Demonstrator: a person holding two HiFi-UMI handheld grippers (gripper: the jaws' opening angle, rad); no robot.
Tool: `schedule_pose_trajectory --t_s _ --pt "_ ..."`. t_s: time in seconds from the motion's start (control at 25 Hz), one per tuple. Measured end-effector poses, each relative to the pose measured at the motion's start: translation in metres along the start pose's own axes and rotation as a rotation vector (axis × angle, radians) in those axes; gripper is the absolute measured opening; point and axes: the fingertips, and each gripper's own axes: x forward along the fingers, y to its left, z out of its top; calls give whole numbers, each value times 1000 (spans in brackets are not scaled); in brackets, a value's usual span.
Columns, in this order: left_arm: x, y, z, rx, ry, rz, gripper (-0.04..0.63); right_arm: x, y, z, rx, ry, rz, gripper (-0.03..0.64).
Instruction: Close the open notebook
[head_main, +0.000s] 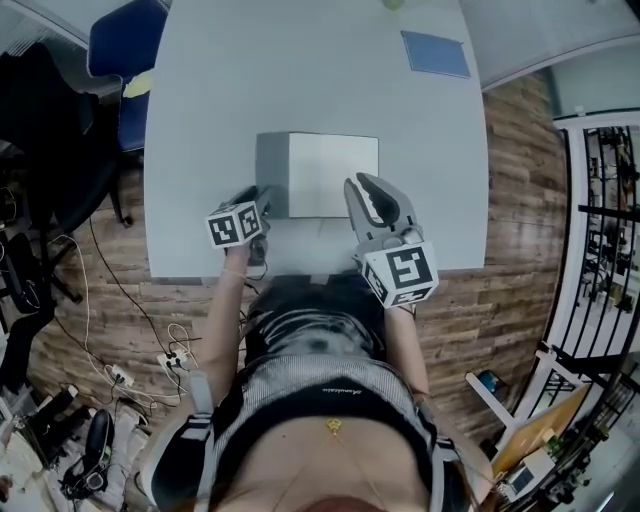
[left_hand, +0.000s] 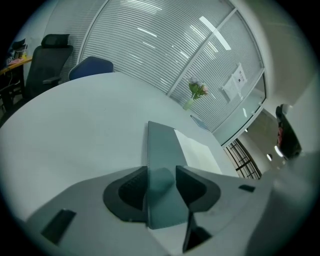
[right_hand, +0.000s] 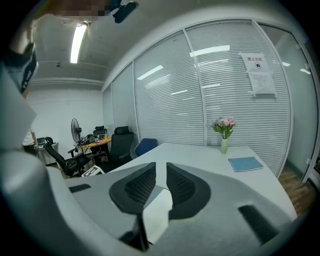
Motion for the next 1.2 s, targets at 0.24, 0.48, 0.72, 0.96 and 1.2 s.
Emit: schedule_pose_trajectory --t_s 0.24,0.48,0.72,0.96,1.2 --pt "-11 -7 10 -51 -49 -69 167 -5 0 -2 3 -9 -5 67" --pt "-21 -16 18 -48 -81 -114 149 -5 5 2 -5 -20 9 69" --pt "-33 -18 31 -15 -108 -105 129 -6 4 5 -6 -29 7 67" --pt "-36 -27 37 -14 -120 -139 120 -6 1 6 -5 -31 11 67" --pt "-38 -35 40 19 -120 -150 107 -8 -2 7 -4 -41 11 67"
